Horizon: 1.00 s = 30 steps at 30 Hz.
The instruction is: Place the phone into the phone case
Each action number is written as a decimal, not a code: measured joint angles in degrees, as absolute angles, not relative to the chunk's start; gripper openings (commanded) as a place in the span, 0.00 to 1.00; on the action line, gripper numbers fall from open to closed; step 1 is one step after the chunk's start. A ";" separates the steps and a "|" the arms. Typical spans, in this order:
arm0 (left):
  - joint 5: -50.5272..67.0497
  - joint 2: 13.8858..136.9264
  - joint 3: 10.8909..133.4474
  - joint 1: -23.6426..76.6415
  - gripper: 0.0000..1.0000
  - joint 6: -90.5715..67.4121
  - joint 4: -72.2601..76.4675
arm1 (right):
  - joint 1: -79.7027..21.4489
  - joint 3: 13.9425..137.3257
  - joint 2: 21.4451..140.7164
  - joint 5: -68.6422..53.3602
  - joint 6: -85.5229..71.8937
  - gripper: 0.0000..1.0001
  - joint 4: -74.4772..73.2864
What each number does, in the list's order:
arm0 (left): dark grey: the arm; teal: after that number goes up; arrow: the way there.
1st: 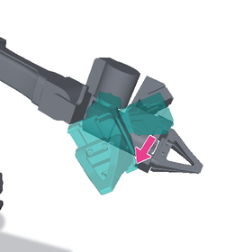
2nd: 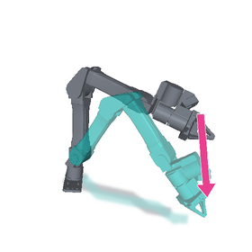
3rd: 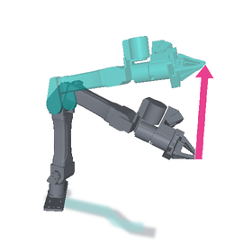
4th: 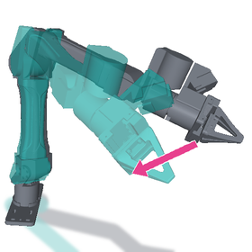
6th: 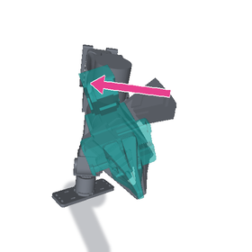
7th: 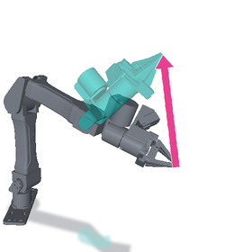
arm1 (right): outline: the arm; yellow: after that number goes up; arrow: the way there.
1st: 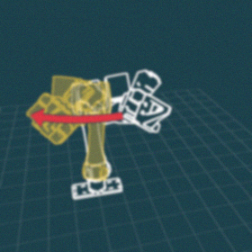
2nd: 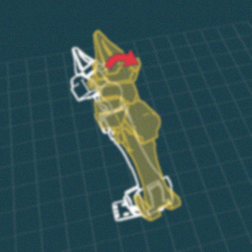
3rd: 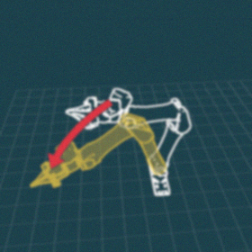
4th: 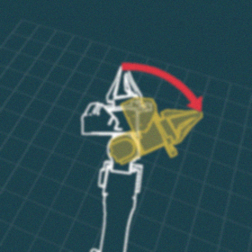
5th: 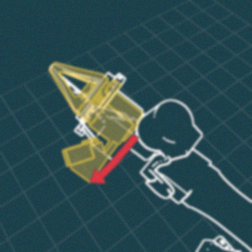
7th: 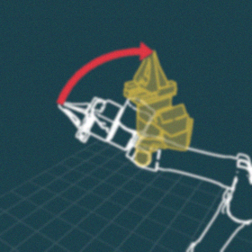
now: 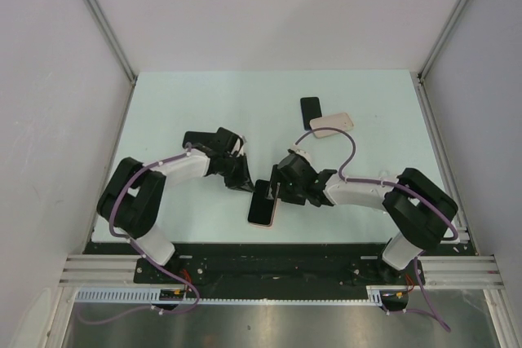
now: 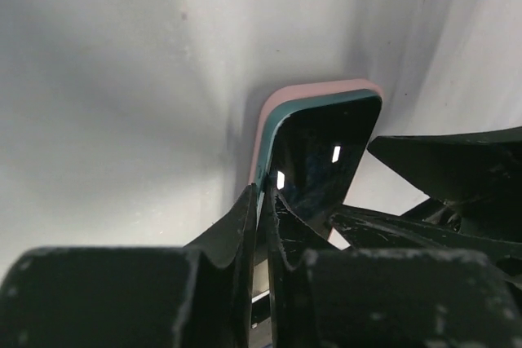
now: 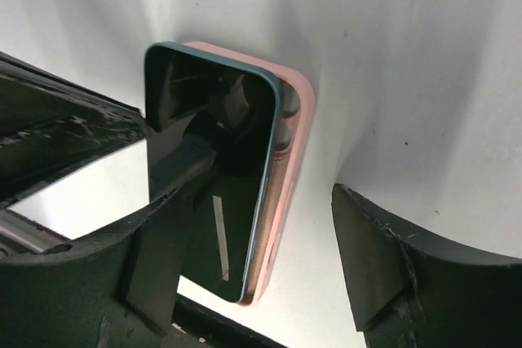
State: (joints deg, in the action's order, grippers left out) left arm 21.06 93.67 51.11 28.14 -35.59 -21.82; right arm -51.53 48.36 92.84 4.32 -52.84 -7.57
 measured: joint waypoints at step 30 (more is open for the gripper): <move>16.73 86.06 49.36 34.87 0.18 -38.74 -24.10 | -47.66 40.16 83.68 -1.48 -49.87 0.58 -1.02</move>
State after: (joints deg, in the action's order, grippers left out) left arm 16.73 86.06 49.36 34.87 -38.74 -24.10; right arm -47.66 40.16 83.68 -1.48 -49.87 -1.02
